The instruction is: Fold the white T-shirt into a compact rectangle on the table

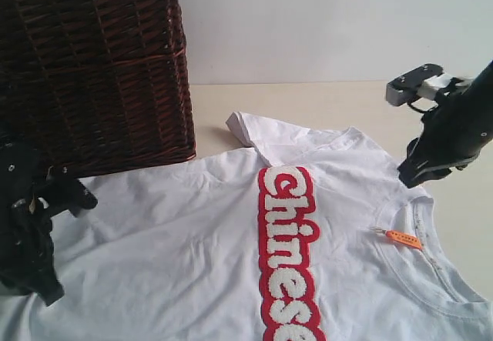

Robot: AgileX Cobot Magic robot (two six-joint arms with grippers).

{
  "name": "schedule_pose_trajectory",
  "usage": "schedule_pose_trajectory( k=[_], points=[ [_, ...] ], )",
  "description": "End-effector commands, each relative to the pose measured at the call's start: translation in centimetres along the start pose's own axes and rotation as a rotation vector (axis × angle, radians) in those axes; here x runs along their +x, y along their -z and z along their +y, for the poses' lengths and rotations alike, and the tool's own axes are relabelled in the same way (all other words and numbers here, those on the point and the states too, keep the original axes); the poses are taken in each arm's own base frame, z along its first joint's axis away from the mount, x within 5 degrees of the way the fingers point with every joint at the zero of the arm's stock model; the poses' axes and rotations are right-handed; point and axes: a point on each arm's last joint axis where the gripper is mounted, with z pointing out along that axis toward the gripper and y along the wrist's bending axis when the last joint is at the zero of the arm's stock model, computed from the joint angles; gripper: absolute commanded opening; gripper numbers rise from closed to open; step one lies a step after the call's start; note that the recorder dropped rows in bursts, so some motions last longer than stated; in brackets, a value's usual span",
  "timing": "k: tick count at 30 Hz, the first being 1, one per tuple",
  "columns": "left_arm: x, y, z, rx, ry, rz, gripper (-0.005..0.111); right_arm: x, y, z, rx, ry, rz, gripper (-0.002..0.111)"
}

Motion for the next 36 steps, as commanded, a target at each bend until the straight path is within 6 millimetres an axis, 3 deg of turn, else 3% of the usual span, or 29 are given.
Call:
schedule_pose_trajectory(
  k=[1,6,9,14,21,26,29,36],
  points=[
    [-1.0,3.2,-0.5,0.043,0.015,-0.261,0.036,-0.7,-0.2,2.5,-0.064,0.292,0.062,0.050],
    [-0.3,6.9,-0.3,0.009,-0.001,-0.410,0.043,-0.3,-0.8,3.7,-0.011,0.471,0.194,0.070],
    [0.5,7.8,-0.3,0.004,-0.048,-0.389,0.048,0.6,-1.8,3.6,-0.009,0.500,0.239,0.074],
    [1.6,7.7,-0.5,0.018,-0.104,-0.285,0.054,1.7,-4.1,3.1,0.011,0.551,0.284,0.074],
    [1.5,7.7,-0.5,0.009,-0.141,-0.295,0.054,2.1,-7.3,2.2,0.052,0.633,0.307,0.074],
    [1.4,7.2,-0.1,-0.031,-0.195,-0.278,0.054,2.5,-8.3,1.9,0.052,0.680,0.352,0.074],
    [1.4,6.7,0.5,-0.102,-0.271,-0.232,0.054,2.6,-8.3,1.9,0.052,0.673,0.353,0.074],
    [0.4,6.7,3.2,-0.450,-0.603,-0.177,0.054,2.6,-8.3,1.9,0.053,0.638,0.359,0.074]
  ],
)
